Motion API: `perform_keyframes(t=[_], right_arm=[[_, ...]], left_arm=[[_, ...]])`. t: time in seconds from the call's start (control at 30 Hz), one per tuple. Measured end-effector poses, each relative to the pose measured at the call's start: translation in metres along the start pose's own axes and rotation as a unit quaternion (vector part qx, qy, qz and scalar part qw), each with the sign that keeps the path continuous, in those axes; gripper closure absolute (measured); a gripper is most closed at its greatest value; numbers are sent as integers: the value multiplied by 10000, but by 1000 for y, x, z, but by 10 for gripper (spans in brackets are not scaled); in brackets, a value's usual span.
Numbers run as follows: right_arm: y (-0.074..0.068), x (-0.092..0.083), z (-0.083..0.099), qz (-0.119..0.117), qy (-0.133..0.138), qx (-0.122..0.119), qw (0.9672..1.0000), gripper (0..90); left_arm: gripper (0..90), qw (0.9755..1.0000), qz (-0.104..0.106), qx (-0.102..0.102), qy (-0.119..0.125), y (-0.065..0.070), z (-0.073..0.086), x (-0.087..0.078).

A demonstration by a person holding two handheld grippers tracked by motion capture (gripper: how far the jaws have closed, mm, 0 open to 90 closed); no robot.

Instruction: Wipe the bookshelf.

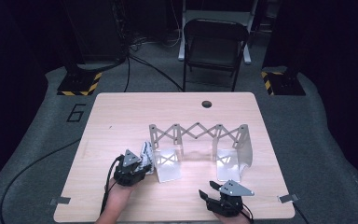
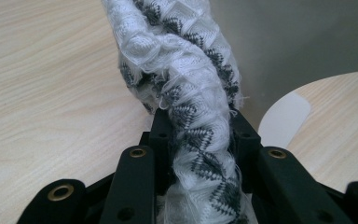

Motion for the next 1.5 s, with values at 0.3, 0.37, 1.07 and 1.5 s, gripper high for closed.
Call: perform_keyframes(t=[0.3, 0.37, 1.07, 1.5], right_arm=[[2, 1, 1, 4, -24, 32, 10000, 432], [2, 2, 2, 18, -20, 33, 10000, 431], [0, 3, 3, -6, -51, -7, 10000, 430], [-3, 4, 4, -37, -91, -10, 10000, 430]], left_arm=[[687, 9975, -165, 77, 682, -18, -65, -28], [687, 9973, -181, 69, 711, -19, -69, -25], [687, 9983, 194, -349, 419, -8, -32, -11], [687, 9980, 323, -230, 497, 13, -23, -22]])
Point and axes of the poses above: each handheld gripper's, and its own axes: x roughly forward along the jaws, z roughly out of its underside, y roughly to its right, the point moved 4 cm from there along x, roughly forward along the jaws, and after that the axes turned 5 degrees about y, right-handed, at the moved point
